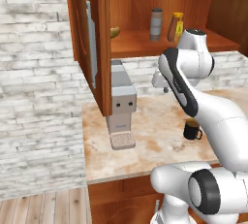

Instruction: Pick the cinnamon and honey bottle from the cabinet and place them next to the mug.

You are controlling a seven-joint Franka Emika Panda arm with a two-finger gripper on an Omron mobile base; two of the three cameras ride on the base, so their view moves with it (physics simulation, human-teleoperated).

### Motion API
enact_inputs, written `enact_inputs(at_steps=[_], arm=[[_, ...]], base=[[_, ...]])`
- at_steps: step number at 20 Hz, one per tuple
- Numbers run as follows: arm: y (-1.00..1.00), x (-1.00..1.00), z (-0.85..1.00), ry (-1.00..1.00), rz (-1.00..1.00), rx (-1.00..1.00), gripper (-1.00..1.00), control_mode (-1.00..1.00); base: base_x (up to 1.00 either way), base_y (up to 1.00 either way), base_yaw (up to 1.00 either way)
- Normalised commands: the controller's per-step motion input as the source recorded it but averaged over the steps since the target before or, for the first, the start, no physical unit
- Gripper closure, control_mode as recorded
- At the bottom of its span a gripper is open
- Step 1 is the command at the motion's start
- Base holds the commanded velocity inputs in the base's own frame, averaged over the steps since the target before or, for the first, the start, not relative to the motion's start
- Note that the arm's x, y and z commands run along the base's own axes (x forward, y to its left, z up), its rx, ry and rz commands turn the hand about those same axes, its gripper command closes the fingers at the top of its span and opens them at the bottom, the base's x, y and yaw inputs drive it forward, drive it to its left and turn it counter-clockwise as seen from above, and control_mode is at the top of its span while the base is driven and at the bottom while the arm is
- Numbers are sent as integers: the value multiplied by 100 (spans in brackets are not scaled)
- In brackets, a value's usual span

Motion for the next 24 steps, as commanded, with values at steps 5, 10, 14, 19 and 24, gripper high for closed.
enact_inputs(at_steps=[5, 10, 14, 19, 24], arm=[[2, -34, 32, -26, 0, -3, -100, -100], [0, -54, 95, -46, 0, -7, -100, -100], [0, -23, 100, -43, 0, -11, -100, -100], [-3, -4, 100, -45, 1, -11, -100, -100], [-25, 23, 39, -29, 11, -3, -100, -100]], base=[[0, 0, 0], [0, 0, 0], [0, 0, 0], [0, 0, 0], [0, 0, 0]])
